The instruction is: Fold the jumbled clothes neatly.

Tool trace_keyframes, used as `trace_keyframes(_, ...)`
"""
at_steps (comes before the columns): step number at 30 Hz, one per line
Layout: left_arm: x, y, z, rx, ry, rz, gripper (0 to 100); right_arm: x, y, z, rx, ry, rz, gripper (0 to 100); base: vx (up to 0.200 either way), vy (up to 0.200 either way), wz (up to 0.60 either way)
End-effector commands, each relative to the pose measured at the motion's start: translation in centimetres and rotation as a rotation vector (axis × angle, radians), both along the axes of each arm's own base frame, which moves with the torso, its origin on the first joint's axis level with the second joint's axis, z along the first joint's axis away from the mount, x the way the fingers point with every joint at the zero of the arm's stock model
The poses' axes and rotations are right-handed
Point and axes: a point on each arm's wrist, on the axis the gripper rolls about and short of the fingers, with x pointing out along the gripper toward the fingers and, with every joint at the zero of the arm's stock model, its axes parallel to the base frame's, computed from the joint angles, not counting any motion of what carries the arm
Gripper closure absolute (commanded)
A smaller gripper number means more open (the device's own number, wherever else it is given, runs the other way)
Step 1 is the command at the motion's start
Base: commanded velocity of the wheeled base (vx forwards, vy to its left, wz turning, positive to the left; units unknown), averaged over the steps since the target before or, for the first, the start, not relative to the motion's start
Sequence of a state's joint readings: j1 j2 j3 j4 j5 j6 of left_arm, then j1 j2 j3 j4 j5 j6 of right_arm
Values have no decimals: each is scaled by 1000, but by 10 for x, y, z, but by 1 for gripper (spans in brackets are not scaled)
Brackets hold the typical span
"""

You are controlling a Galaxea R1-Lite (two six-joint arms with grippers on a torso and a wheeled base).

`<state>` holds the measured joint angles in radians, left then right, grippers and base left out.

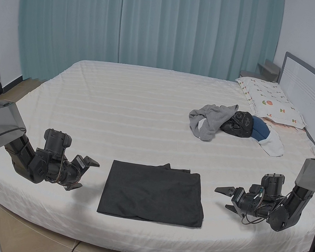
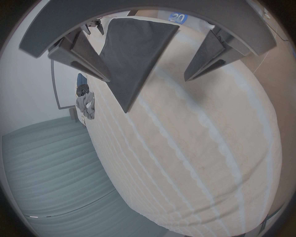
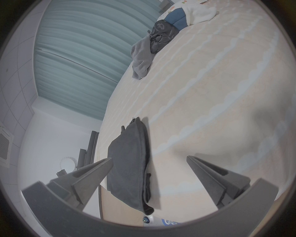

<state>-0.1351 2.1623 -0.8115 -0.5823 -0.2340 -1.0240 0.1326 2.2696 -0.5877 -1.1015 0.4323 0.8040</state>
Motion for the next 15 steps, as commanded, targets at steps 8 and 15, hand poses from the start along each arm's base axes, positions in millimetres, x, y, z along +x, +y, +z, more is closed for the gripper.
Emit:
trace_keyframes(8, 6, -1, -7, 57, -68, -82, 0, 4, 4, -3, 67, 39, -7, 0, 0, 0, 0)
trace_keyframes(15, 14, -3, -32, 159, -169, -222, 0, 6, 8, -2, 93, 51, -14, 0, 0, 0, 0)
